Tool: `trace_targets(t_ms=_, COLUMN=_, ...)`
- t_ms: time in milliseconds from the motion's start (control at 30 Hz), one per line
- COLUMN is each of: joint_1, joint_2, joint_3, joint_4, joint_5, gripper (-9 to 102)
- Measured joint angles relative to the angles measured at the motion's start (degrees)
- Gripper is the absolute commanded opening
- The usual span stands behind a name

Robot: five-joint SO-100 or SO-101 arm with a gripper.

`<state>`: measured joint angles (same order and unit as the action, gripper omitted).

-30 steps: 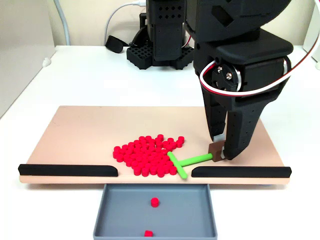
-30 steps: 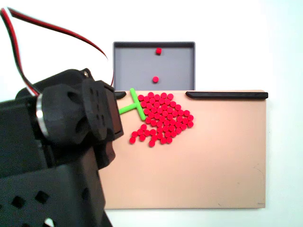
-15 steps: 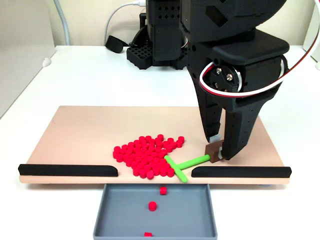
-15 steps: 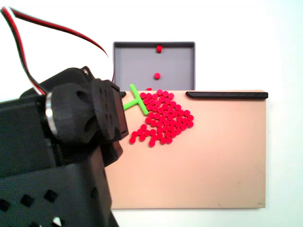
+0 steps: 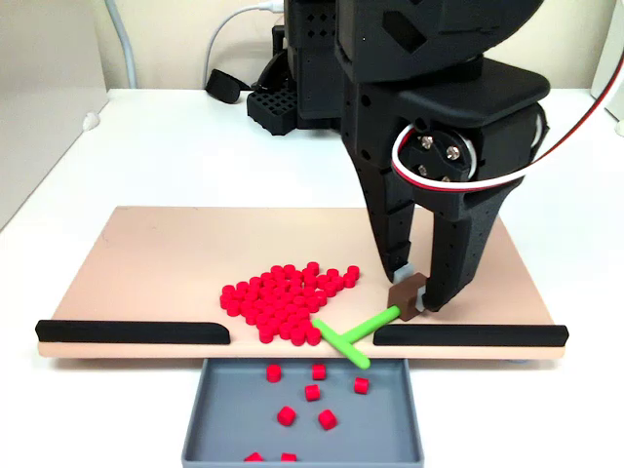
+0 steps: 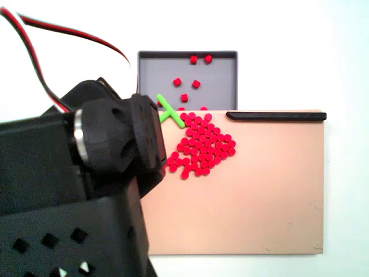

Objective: Push granules from left to the grey container

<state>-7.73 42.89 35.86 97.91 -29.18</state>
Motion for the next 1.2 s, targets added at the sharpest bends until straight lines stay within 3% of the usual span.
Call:
trace_targets(t_ms=467, joint_1=-0.4, joint_2=8.5, joint_3=2.5, joint_4=0.0, joint_5=-9.2, gripper=0)
trace_targets(t_ms=767, joint_1=-2.7, joint_2=25.3, joint_3=21.4, joint_4=0.0, joint_5=-15.0, gripper=0)
trace_targets(t_ms=1200, joint_1=-2.7, joint_2=51.8, joint_3=50.0, joint_4=-0.9, joint_5=-36.6, gripper=0)
